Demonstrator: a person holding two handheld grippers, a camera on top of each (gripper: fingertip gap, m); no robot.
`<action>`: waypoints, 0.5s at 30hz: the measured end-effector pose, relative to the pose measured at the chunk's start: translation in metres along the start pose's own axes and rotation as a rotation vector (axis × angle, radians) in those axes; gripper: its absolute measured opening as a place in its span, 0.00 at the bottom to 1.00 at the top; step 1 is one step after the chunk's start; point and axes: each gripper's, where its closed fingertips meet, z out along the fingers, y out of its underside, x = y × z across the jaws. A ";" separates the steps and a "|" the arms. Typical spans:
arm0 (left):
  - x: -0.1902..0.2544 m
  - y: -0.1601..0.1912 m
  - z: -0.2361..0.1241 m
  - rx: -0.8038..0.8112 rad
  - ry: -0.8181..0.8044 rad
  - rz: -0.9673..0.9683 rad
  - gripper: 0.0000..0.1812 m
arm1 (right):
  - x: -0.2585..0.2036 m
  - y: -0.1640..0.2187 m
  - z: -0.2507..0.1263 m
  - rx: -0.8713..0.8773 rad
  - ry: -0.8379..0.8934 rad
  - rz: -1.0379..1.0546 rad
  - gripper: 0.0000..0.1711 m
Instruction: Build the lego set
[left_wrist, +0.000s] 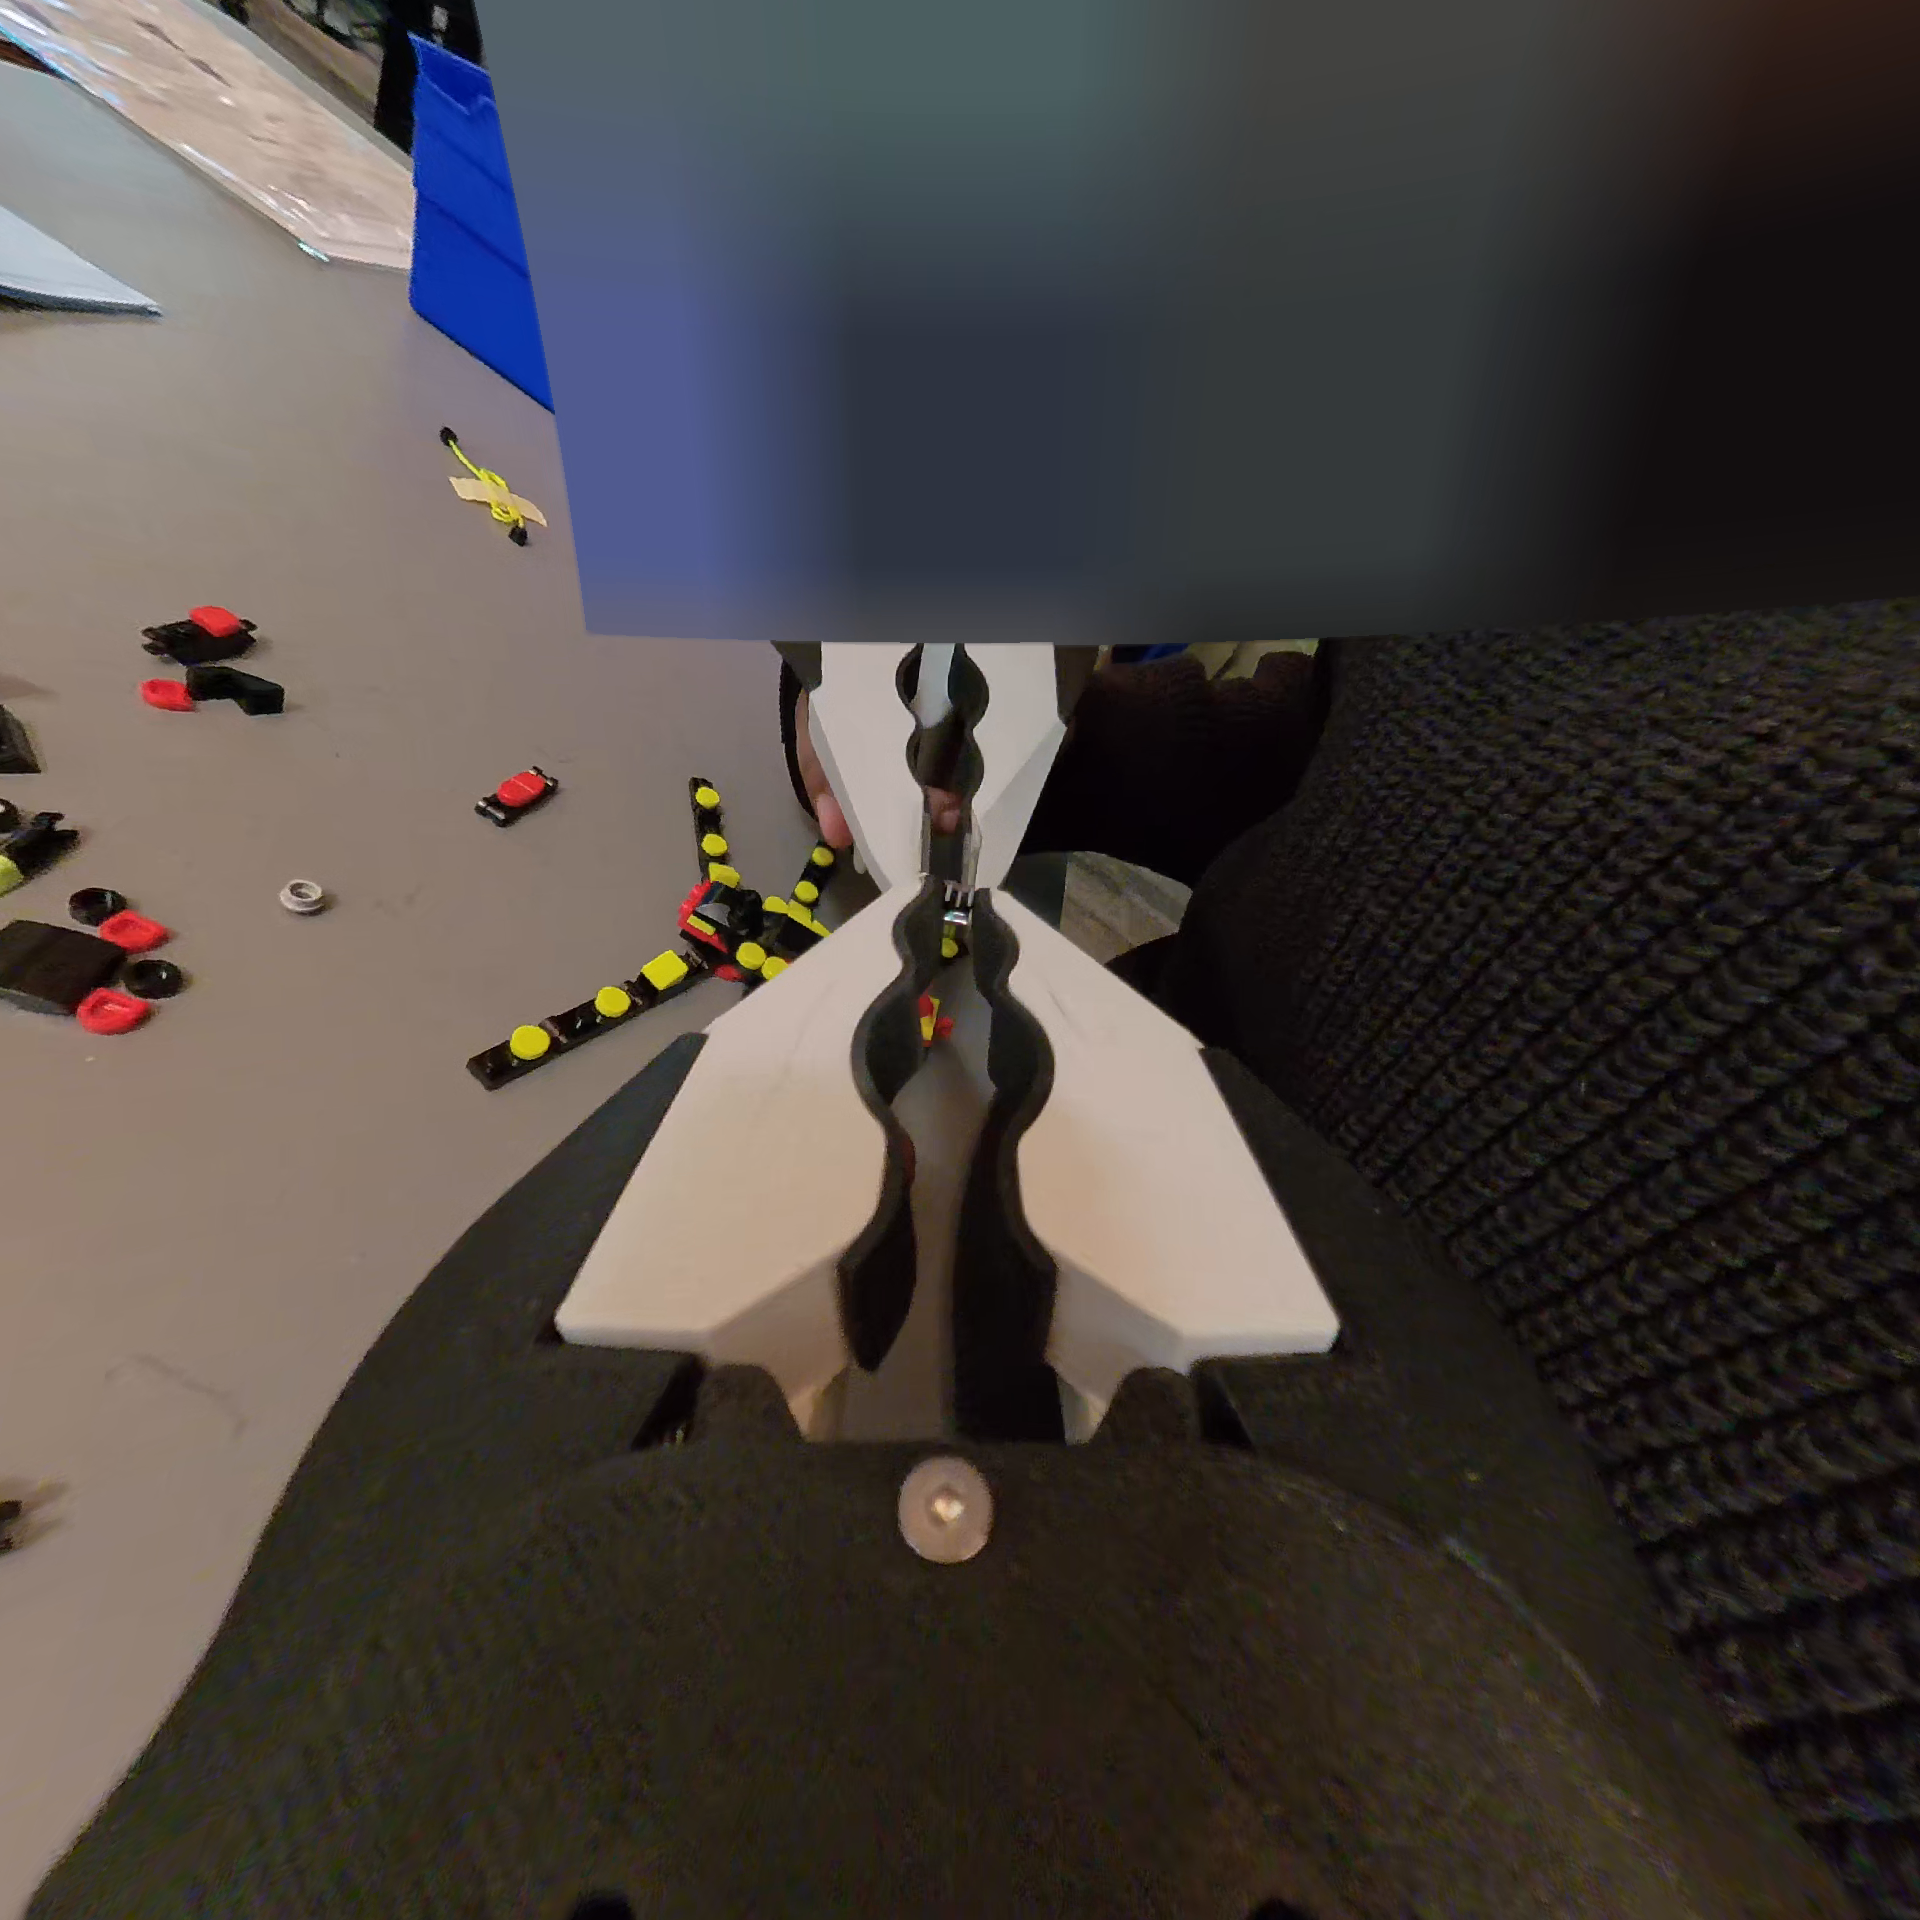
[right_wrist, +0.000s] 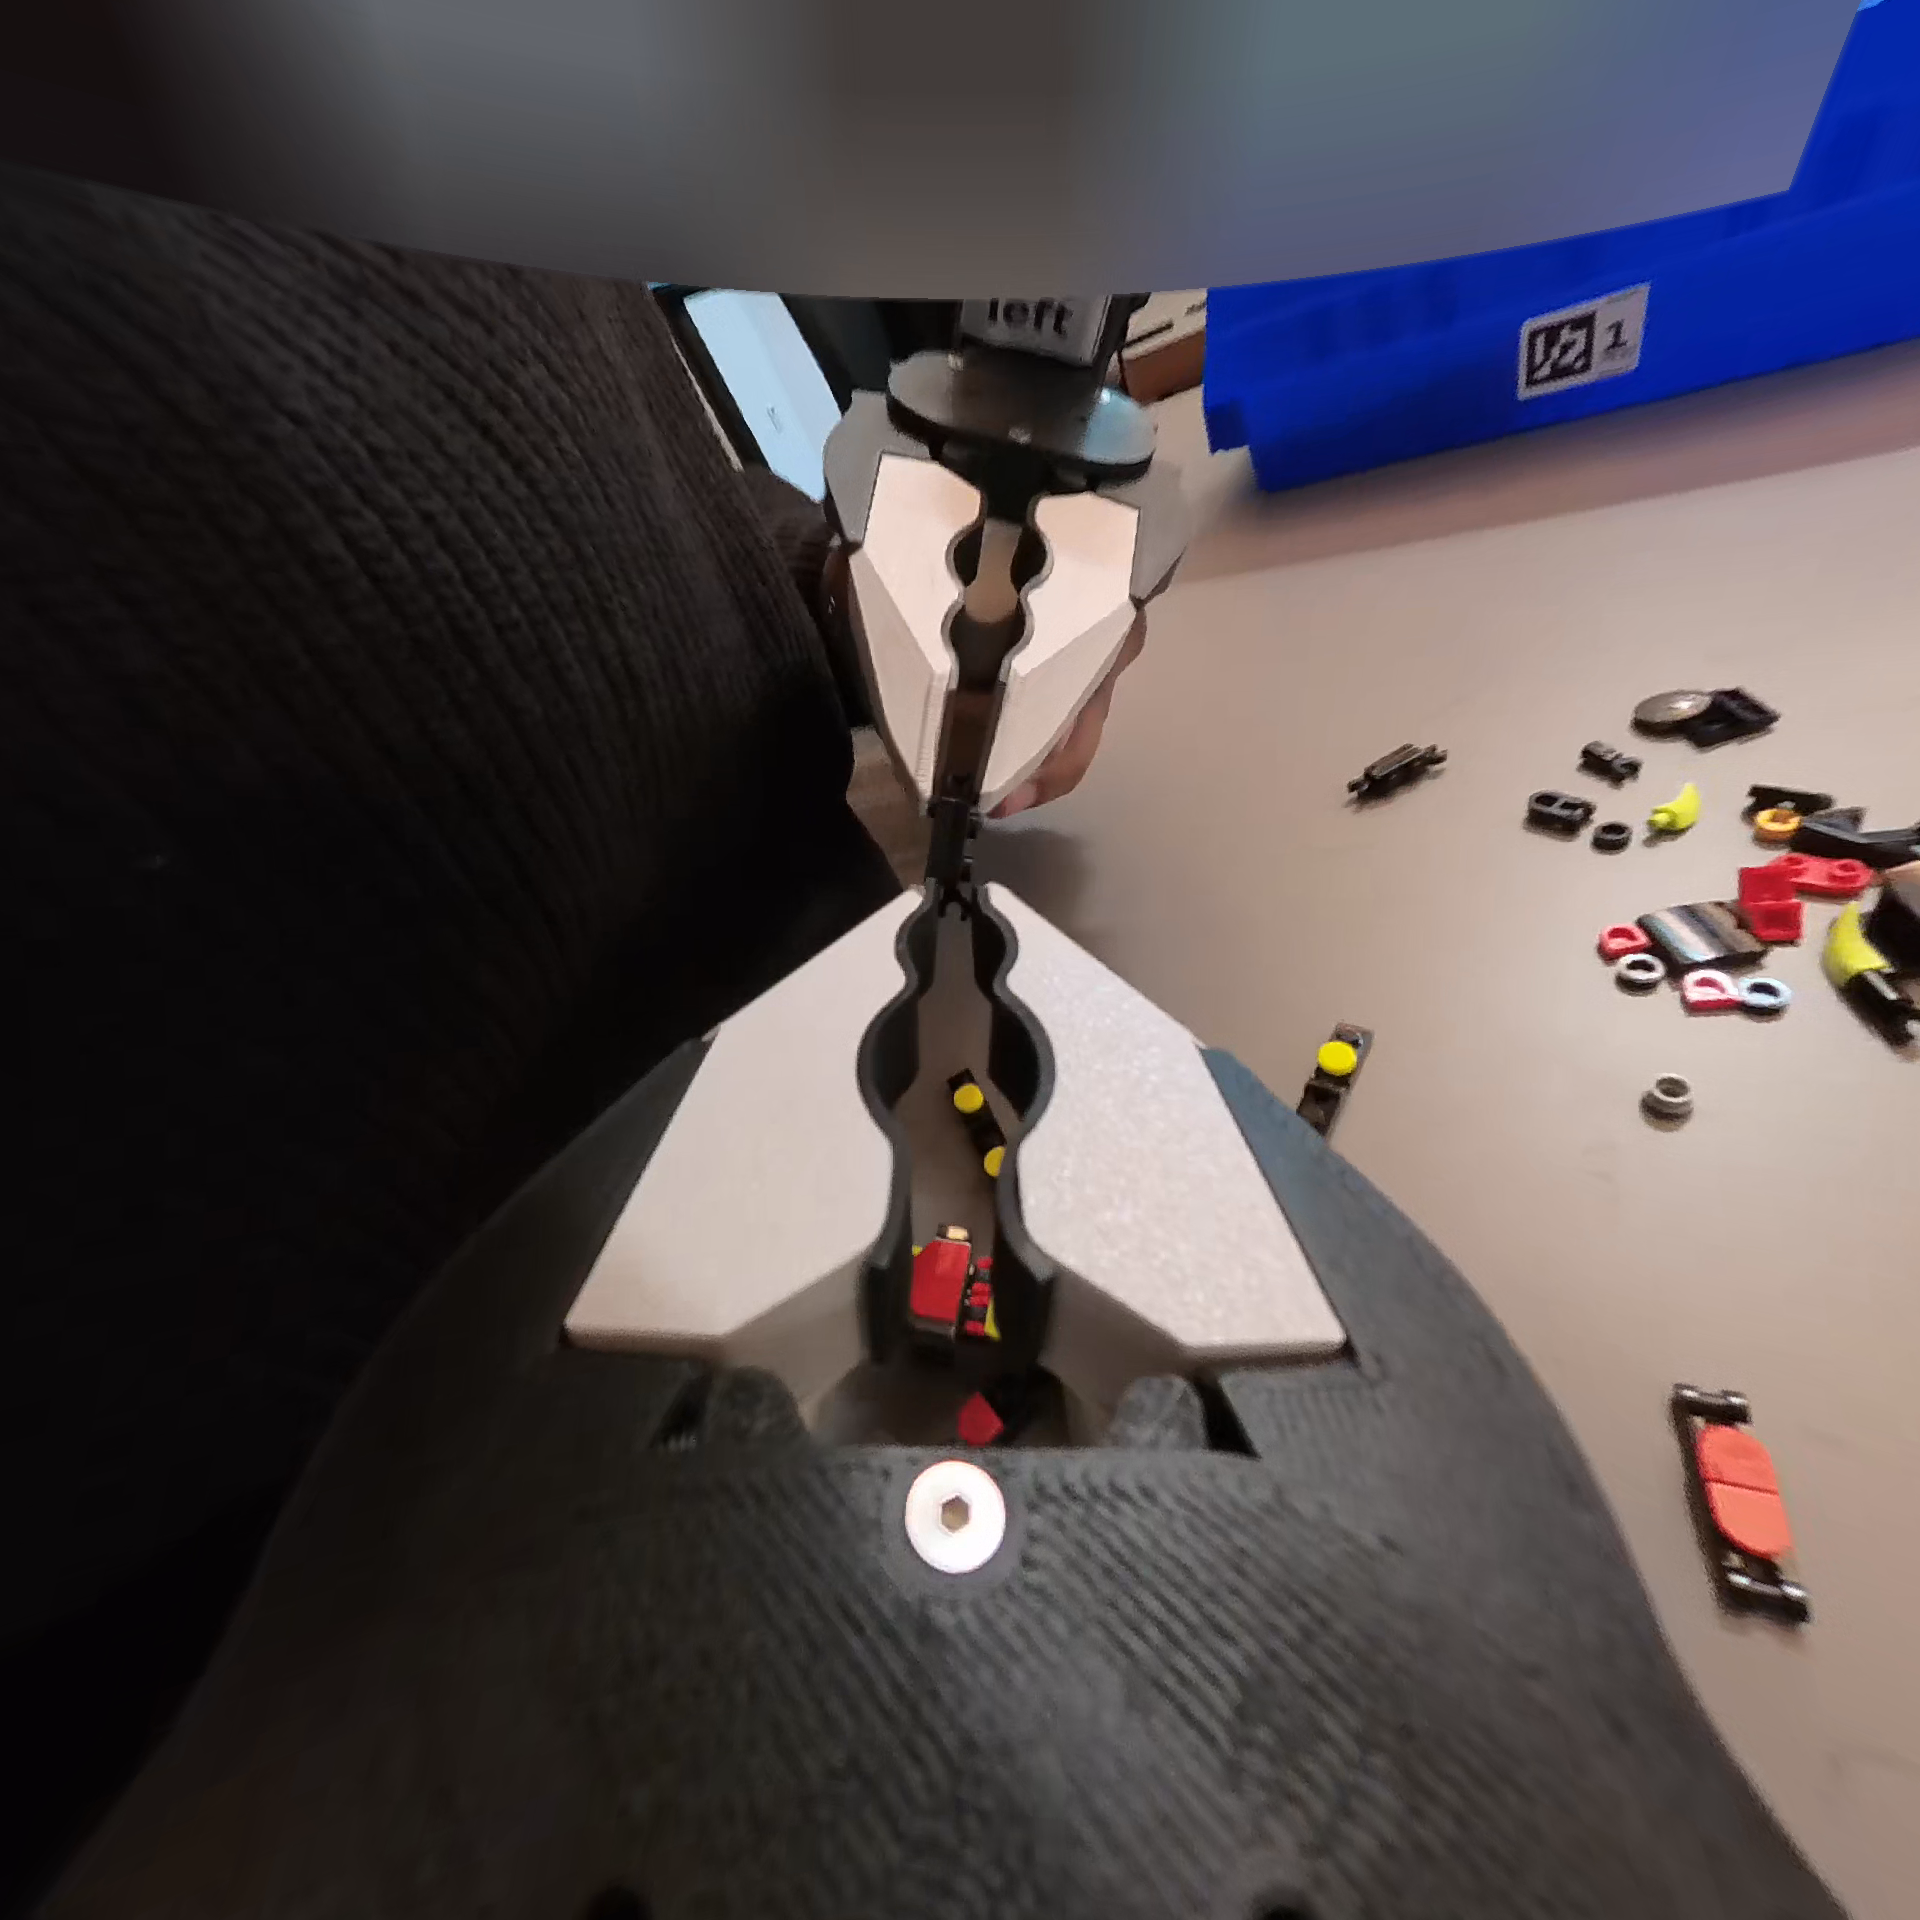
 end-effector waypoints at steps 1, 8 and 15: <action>0.001 -0.001 0.000 0.007 0.004 -0.006 0.00 | 0.000 -0.001 0.000 0.005 0.001 0.001 0.02; 0.000 -0.006 -0.002 0.037 0.000 -0.052 0.01 | 0.005 -0.005 0.001 0.005 0.064 -0.014 0.02; -0.004 -0.006 -0.003 0.030 -0.039 -0.028 0.01 | 0.011 -0.005 0.002 0.004 0.113 0.015 0.02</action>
